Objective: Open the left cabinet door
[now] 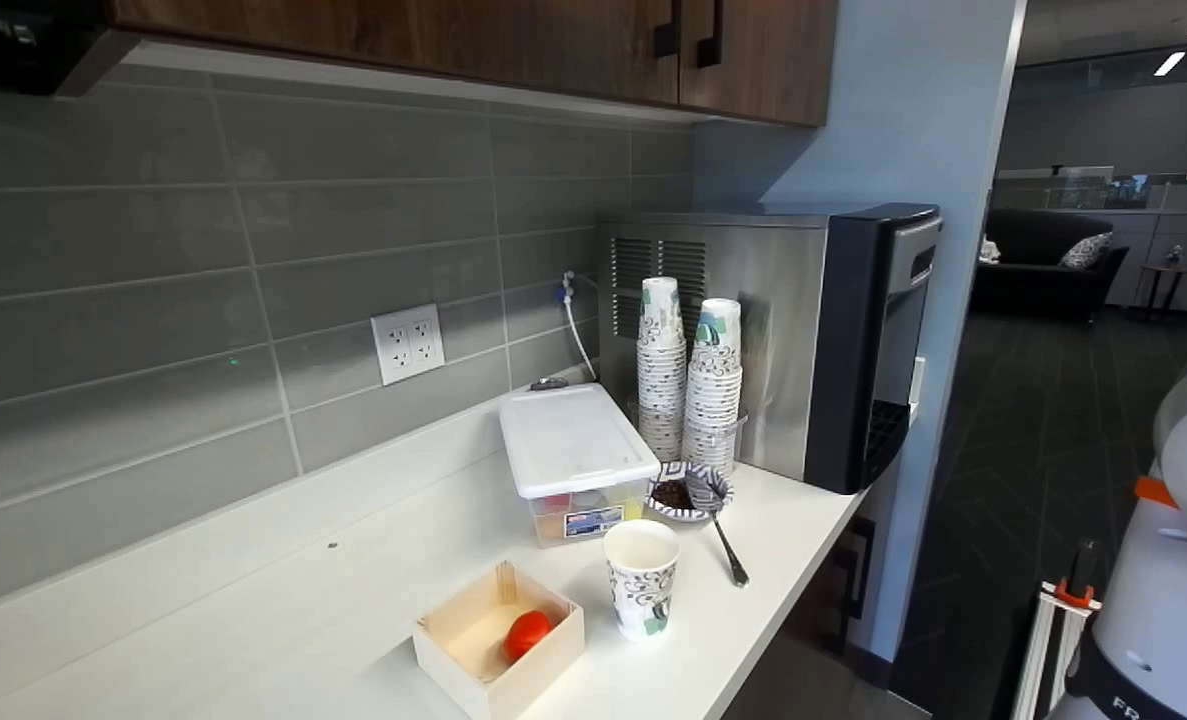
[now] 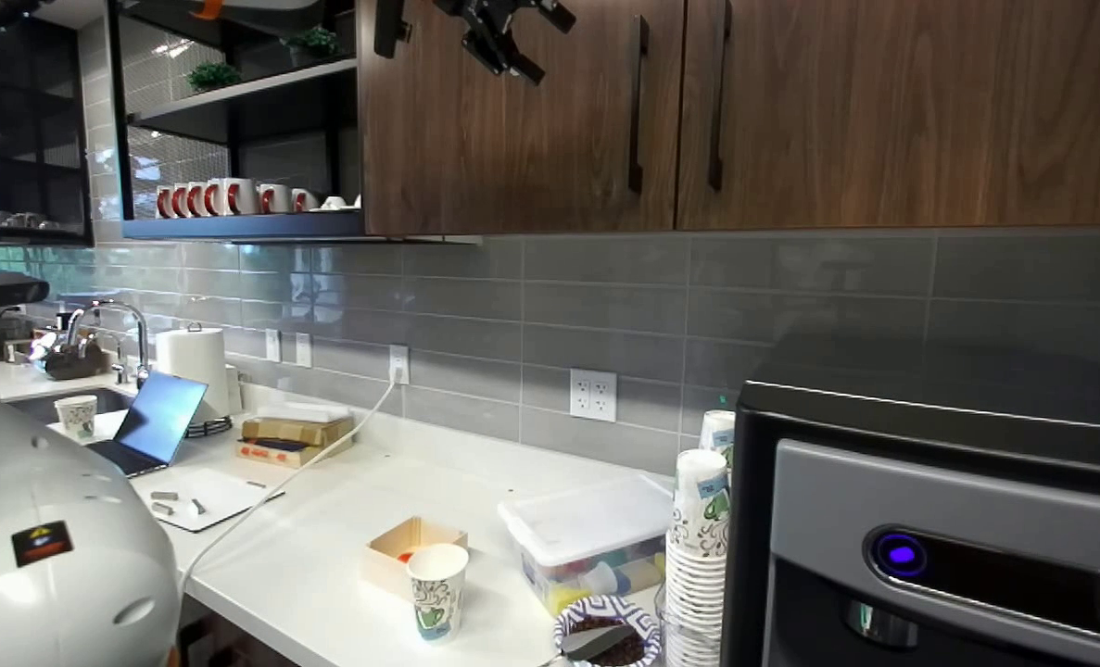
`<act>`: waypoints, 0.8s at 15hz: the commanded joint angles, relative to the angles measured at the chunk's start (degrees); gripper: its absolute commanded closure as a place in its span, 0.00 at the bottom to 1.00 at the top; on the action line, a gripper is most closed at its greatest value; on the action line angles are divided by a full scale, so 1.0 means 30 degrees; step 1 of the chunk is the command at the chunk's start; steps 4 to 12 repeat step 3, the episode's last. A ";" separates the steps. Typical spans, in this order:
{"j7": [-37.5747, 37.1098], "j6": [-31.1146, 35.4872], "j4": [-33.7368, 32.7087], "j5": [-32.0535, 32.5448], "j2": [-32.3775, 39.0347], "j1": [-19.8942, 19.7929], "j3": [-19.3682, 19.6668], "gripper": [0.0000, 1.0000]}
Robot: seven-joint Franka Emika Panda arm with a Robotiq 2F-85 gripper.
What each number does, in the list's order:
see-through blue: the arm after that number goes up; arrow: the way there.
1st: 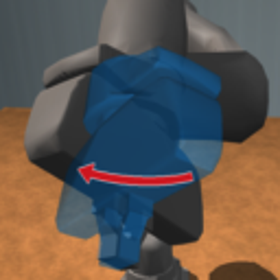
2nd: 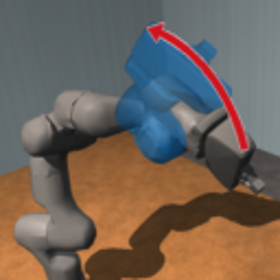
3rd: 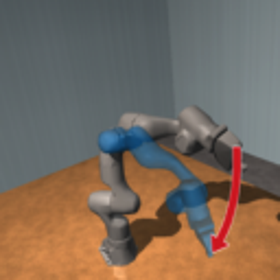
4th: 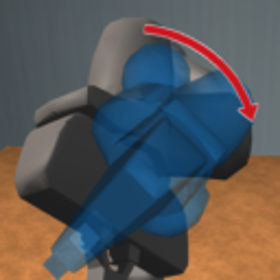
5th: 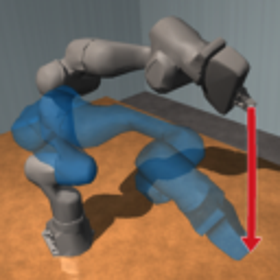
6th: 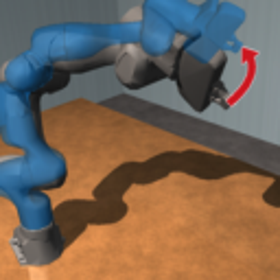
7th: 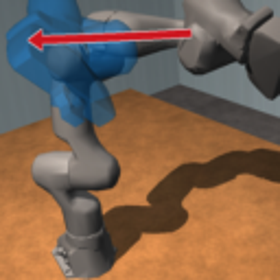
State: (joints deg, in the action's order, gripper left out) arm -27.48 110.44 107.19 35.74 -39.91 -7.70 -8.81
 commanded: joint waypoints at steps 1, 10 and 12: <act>0.0146 -0.1640 -0.0492 -0.0568 -0.0355 -0.0271 -0.0533 0.00; 0.0041 -0.2204 -0.0553 -0.0428 -0.0483 -0.0275 -0.0774 0.00; 0.0041 -0.2204 -0.0553 -0.0428 -0.0483 -0.0275 -0.0774 0.00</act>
